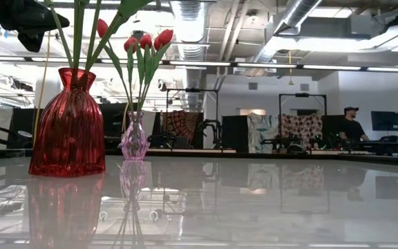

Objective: Sort flowers into vase by color
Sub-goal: Put the red flowers into the transparent vase

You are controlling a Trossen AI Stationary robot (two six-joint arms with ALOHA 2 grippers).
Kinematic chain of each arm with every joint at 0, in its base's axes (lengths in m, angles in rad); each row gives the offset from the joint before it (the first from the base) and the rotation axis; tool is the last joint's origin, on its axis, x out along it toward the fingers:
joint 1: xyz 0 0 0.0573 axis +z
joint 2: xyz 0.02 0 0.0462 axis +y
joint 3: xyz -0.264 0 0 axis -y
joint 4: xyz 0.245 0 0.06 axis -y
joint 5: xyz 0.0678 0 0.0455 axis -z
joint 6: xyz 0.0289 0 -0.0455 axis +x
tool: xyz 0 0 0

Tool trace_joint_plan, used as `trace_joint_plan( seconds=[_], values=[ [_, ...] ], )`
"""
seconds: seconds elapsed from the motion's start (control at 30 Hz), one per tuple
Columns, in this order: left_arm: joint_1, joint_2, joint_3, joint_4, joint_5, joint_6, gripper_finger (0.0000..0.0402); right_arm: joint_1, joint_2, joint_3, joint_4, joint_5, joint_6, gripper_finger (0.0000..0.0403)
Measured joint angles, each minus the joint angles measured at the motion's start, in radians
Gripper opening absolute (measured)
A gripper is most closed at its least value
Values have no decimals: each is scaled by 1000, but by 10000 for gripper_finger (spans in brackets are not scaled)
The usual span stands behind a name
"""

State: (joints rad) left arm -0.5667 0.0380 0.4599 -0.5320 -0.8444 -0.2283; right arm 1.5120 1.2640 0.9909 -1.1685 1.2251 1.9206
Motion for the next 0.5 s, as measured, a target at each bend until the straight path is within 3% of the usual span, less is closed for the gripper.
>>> trace_joint_plan(
  seconds=[0.5],
  values=[
    [0,0,0,0,0,0,0,51,0,0,67,30,-71,31]
  ],
)
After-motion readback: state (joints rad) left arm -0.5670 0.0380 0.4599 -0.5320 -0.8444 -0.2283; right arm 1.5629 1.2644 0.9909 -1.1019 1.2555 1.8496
